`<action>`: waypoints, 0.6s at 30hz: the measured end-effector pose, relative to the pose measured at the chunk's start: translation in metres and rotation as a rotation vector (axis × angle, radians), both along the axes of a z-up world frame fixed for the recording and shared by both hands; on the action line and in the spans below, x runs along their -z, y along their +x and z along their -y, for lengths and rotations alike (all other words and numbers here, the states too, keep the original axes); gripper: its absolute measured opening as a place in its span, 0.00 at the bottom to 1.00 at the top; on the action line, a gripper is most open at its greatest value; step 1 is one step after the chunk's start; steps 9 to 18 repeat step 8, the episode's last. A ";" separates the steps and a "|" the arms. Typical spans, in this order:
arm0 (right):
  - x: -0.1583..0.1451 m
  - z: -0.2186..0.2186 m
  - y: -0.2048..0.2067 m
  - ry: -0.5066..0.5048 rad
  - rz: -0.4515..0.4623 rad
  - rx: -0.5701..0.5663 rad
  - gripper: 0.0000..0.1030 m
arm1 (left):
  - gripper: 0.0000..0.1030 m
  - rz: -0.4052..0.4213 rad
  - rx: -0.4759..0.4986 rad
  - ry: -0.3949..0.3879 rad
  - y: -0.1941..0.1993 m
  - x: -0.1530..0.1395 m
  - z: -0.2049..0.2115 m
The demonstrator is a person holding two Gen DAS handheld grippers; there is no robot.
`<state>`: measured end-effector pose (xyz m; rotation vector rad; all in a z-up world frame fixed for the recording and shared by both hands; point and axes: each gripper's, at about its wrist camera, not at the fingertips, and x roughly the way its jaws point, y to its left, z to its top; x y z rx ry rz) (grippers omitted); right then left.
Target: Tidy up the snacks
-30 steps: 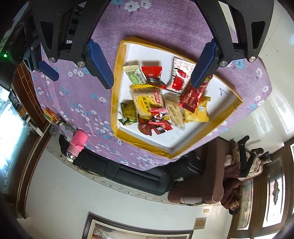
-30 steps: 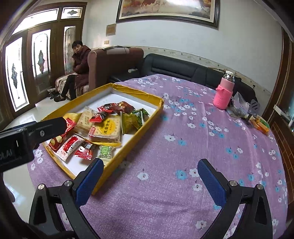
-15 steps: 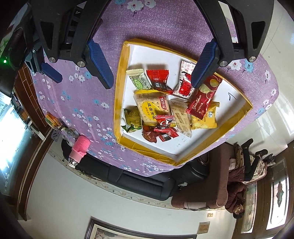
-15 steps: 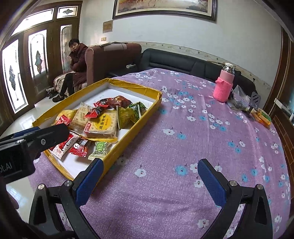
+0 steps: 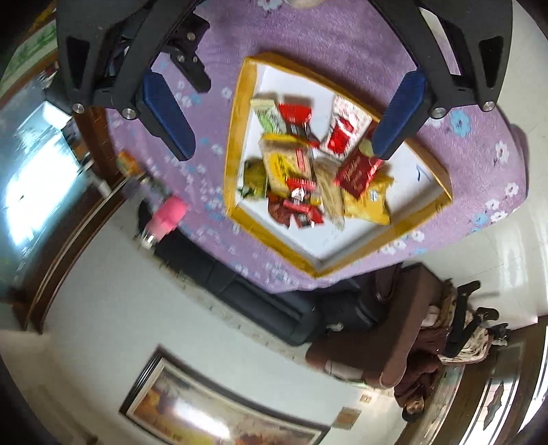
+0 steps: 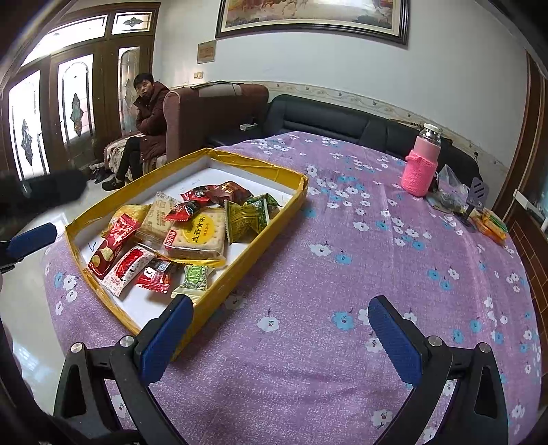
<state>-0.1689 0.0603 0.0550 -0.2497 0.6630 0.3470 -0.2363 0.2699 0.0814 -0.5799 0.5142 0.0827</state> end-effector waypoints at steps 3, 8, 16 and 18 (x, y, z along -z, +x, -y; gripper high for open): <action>0.000 -0.001 0.000 -0.002 -0.003 -0.006 1.00 | 1.00 0.034 -0.048 0.089 -0.008 -0.005 -0.001; 0.001 -0.003 -0.002 -0.003 -0.007 -0.006 1.00 | 1.00 -0.017 -0.042 0.280 -0.004 -0.010 0.021; 0.001 -0.003 -0.002 -0.003 -0.007 -0.006 1.00 | 1.00 -0.017 -0.042 0.280 -0.004 -0.010 0.021; 0.001 -0.003 -0.002 -0.003 -0.007 -0.006 1.00 | 1.00 -0.017 -0.042 0.280 -0.004 -0.010 0.021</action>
